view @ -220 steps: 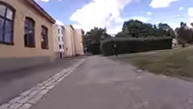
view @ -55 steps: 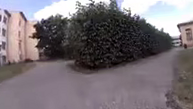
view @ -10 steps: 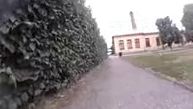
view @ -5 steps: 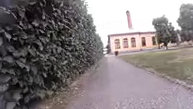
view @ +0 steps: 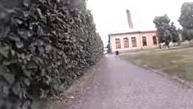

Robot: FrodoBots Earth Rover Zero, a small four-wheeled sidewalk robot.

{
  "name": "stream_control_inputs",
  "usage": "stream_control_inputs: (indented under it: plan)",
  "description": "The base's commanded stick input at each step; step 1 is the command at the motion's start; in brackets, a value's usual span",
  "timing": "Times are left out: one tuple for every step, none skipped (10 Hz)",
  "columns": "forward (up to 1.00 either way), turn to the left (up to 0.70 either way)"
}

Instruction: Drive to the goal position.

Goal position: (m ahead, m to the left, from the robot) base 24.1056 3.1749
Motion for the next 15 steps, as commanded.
stream_control_inputs:
  plan:
    - [0.85,-0.33]
    - [0.85,-0.23]
    - [0.85,0.01]
    - [0.85,0.01]
    - [0.85,0.01]
    - [0.85,0.01]
    - [0.85,0.01]
    - [0.85,0.01]
    - [0.85,0.01]
    - [0.85,0.01]
    - [0.85,0.01]
    - [0.85,0.01]
    - [0.85,0.01]
    - [0.85,0.01]
    - [0.85,0.01]
